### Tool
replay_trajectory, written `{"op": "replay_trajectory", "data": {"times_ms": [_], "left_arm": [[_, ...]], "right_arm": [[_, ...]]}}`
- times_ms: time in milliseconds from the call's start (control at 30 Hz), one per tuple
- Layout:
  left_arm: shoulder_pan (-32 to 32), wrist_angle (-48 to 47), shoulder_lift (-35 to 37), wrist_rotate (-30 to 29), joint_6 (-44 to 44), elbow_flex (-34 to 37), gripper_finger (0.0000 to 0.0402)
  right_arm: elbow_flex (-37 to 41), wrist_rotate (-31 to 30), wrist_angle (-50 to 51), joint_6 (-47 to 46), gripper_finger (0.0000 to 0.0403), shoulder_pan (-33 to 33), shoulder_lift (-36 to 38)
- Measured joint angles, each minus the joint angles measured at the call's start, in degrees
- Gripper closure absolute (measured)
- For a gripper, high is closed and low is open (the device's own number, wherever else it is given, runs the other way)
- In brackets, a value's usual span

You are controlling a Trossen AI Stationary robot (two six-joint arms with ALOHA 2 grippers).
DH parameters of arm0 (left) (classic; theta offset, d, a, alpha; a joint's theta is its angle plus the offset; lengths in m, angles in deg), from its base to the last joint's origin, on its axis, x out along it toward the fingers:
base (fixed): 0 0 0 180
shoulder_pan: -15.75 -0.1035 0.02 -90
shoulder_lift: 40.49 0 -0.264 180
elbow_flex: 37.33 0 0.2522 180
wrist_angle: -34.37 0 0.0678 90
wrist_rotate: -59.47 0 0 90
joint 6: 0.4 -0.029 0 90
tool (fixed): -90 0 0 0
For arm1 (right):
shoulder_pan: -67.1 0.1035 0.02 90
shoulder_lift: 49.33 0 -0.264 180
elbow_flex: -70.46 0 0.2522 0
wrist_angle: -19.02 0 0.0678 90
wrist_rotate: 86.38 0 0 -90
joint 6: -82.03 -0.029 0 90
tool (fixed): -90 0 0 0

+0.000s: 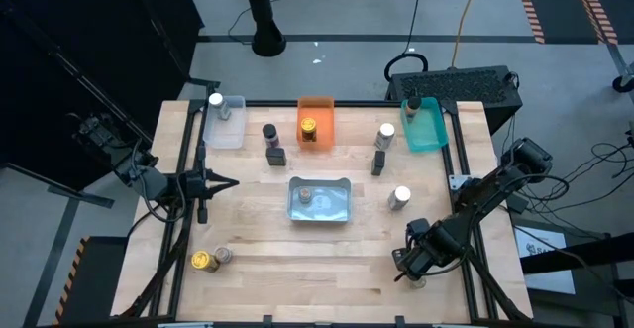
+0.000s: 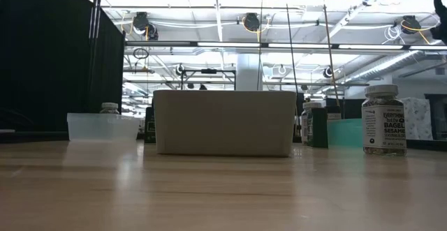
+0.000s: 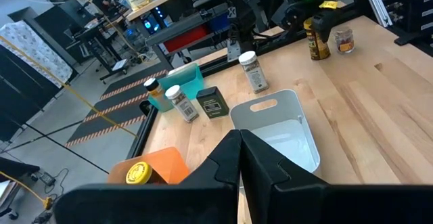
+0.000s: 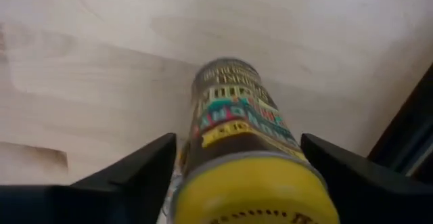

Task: Sort spices by type
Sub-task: Put the right yellow seasoning bottle into the orange bin

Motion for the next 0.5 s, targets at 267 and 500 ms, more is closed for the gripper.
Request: {"op": "replay_trajectory", "data": {"times_ms": [267, 500], "left_arm": [[0.0, 0.0, 0.0, 0.0, 0.0, 0.0, 0.0386], [0.0, 0.0, 0.0, 0.0, 0.0, 0.0, 0.0386]], "right_arm": [[-0.1, 1.0, -0.9, 0.1, 0.0212, -0.1, 0.1], [-3.3, 0.3, 2.3, 0.9, 0.0212, -2.1, 2.2]]}}
